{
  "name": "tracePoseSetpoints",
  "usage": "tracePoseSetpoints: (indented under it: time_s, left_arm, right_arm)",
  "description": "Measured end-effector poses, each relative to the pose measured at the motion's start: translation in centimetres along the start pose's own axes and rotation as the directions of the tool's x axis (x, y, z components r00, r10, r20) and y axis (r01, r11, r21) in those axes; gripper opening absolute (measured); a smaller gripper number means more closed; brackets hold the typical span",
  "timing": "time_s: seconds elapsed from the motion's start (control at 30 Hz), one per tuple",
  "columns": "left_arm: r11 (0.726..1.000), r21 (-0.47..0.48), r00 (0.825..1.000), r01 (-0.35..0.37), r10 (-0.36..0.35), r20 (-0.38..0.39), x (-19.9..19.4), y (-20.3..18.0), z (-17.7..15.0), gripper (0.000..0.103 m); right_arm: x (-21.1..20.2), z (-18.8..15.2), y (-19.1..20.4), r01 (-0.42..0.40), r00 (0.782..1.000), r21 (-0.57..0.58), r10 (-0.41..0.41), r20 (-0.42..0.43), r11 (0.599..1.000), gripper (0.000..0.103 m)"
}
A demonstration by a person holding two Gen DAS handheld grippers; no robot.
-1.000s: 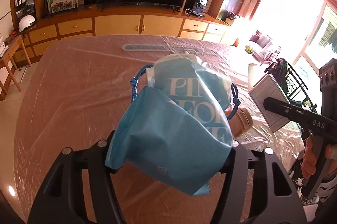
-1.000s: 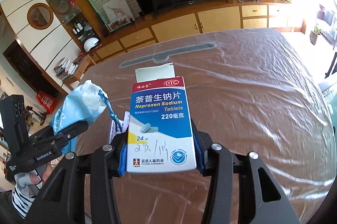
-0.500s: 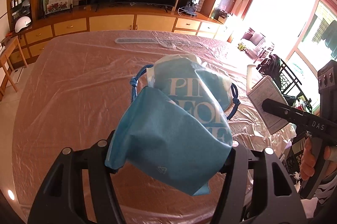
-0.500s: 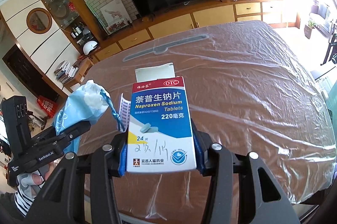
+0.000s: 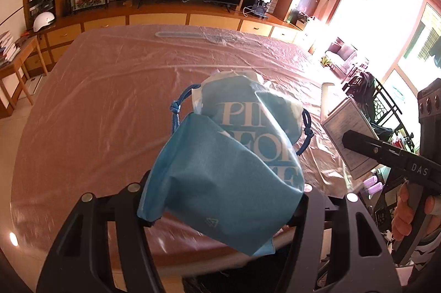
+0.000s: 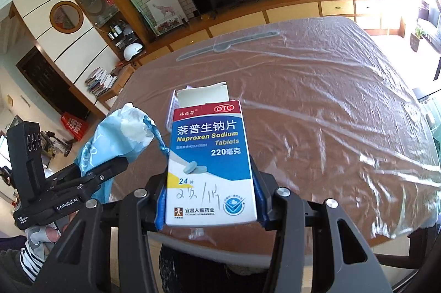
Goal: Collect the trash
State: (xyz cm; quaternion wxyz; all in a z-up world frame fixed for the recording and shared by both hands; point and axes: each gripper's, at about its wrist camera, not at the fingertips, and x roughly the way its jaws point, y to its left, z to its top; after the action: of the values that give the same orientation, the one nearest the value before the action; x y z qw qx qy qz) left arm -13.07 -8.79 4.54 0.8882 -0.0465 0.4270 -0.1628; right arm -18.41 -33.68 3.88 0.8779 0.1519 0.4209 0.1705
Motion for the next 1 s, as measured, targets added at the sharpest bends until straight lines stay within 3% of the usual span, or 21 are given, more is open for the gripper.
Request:
tracePoseSetpoints:
  time_s: [0.57, 1.0]
  left_arm:
    - [0.999, -0.032, 0.999, -0.035, 0.036, 0.026, -4.5, -2.9, -4.8, 0.063]
    - [0.998, 0.047, 0.999, 0.033, -0.032, -0.014, -7.1, -2.3, -8.5, 0.063]
  right_arm:
    - [-4.5, -5.5, 0.5, -0.074, 0.997, -0.059, 0.072, -0.035, 0.996, 0.046]
    - [-6.7, -10.2, 2.6, -0.030, 0.999, -0.007, 0.030, -0.035, 1.000, 0.046]
